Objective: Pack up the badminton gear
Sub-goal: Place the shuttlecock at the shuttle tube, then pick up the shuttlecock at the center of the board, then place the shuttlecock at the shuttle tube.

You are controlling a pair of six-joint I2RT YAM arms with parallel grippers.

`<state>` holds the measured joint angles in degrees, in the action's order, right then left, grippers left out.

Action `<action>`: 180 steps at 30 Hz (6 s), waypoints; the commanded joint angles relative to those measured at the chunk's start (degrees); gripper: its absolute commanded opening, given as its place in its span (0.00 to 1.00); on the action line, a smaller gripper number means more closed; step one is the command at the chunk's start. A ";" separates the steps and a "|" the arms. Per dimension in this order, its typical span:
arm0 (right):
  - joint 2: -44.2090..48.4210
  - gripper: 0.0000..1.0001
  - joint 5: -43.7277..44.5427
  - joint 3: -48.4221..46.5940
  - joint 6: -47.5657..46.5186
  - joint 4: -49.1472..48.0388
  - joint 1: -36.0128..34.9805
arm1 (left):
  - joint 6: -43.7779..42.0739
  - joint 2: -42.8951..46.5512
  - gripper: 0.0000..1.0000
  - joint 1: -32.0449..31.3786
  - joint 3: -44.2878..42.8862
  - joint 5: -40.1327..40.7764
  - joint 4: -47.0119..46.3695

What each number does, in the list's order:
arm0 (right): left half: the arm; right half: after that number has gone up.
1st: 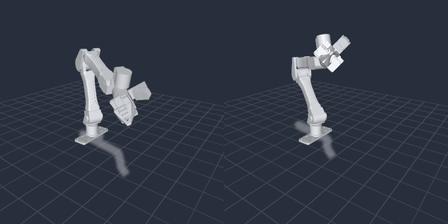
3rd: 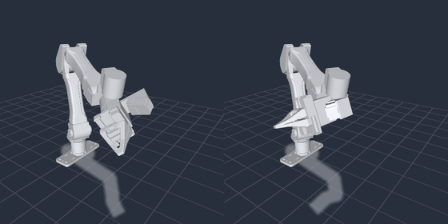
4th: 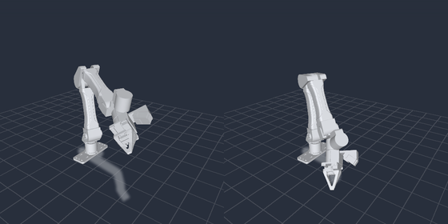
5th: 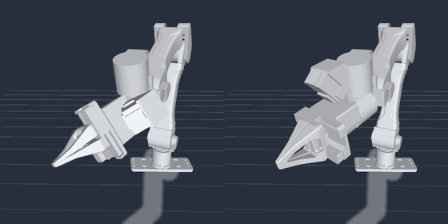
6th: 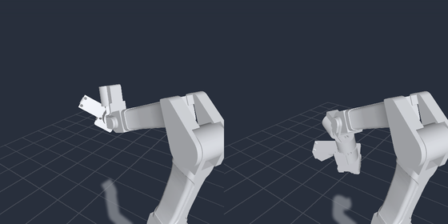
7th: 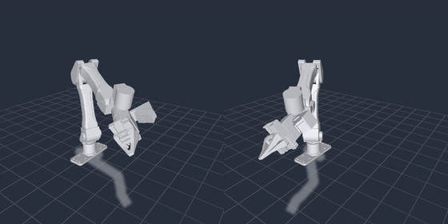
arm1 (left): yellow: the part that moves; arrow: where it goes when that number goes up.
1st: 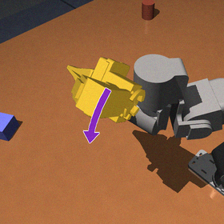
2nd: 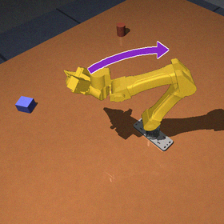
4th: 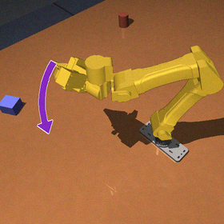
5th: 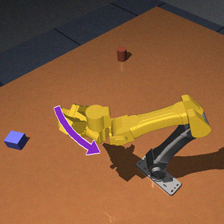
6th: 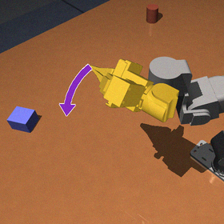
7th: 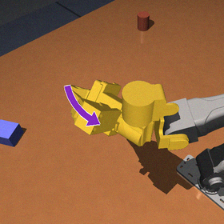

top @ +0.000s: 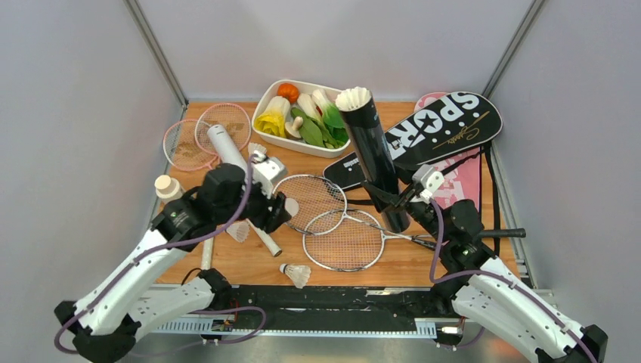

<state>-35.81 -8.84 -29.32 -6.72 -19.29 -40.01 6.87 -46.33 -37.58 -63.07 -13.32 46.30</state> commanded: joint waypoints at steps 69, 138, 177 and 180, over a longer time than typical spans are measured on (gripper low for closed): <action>18.29 0.57 11.53 -1.71 -2.96 13.49 -0.24 | 45.02 -28.98 0.00 -49.01 -2.27 53.32 19.78; -8.18 0.61 -21.31 0.21 -29.84 -6.03 8.80 | 37.08 -14.30 0.00 21.71 -16.30 -32.23 -16.61; -13.26 0.61 -26.42 -0.87 -30.37 -5.26 3.80 | 14.66 -14.76 0.54 17.27 -22.76 -13.46 6.46; -13.06 0.61 -26.24 -0.57 -30.09 -5.30 3.87 | 15.08 -15.19 0.54 17.20 -27.15 -12.43 9.05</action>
<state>-51.55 -31.62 -28.08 -36.53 -16.23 -35.51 23.66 -62.13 -20.88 -84.25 -32.77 50.74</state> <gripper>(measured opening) 0.697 0.535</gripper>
